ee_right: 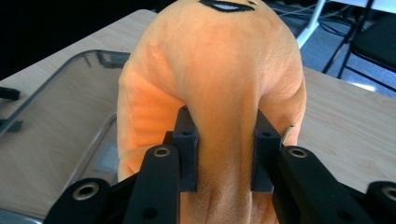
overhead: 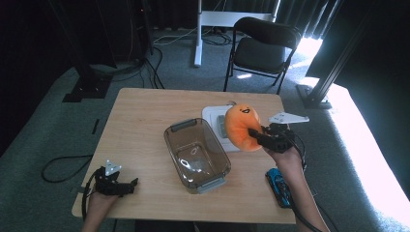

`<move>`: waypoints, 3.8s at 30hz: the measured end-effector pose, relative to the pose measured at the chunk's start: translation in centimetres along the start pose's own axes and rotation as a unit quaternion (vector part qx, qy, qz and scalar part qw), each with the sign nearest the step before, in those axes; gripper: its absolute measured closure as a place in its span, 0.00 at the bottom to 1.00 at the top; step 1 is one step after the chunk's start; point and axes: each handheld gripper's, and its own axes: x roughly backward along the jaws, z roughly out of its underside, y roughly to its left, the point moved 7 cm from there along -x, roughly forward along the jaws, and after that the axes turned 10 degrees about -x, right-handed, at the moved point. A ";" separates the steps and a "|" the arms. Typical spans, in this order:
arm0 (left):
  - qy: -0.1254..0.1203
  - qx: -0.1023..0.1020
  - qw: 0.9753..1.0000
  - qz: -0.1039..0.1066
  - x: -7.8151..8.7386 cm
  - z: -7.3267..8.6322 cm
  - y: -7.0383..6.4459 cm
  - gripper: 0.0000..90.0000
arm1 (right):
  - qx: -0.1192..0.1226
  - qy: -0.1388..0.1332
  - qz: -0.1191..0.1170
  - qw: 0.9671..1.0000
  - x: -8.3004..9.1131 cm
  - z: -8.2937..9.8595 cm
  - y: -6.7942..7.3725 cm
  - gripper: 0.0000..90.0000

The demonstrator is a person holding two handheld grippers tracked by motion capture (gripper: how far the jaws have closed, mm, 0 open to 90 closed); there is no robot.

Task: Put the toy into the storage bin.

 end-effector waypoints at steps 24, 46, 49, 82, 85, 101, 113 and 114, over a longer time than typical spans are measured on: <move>0.001 -0.001 1.000 0.001 0.0 0.0 0.0 0.00 | 0.080 0.030 -0.101 0.991 -2.1 0.5 8.6 0.77; 0.000 -0.001 1.000 0.001 0.0 0.0 0.0 0.00 | 0.114 0.092 -0.121 0.982 -5.9 3.6 11.3 0.77; 0.001 -0.001 1.000 0.001 0.0 0.0 0.0 0.00 | 0.113 0.102 -0.122 0.981 -6.5 4.1 11.3 0.77; -0.001 -0.001 1.000 0.000 0.0 0.0 0.0 0.00 | 0.116 0.188 -0.124 0.967 -10.0 6.2 11.3 0.75; -0.001 -0.001 1.000 0.000 0.0 0.0 0.0 0.00 | 0.116 0.198 -0.123 0.965 -10.3 6.5 11.3 0.74; -0.001 -0.001 1.000 0.000 0.0 0.0 0.0 0.00 | 0.136 0.240 -0.114 0.954 -11.2 7.0 11.5 0.68; 0.000 -0.001 1.000 0.000 0.0 0.0 0.0 0.00 | 0.158 0.271 -0.099 0.944 -11.9 7.6 11.8 0.64; 0.000 -0.001 1.000 0.000 0.0 0.0 0.0 0.00 | 0.156 0.272 -0.101 0.944 -11.9 7.6 11.9 0.61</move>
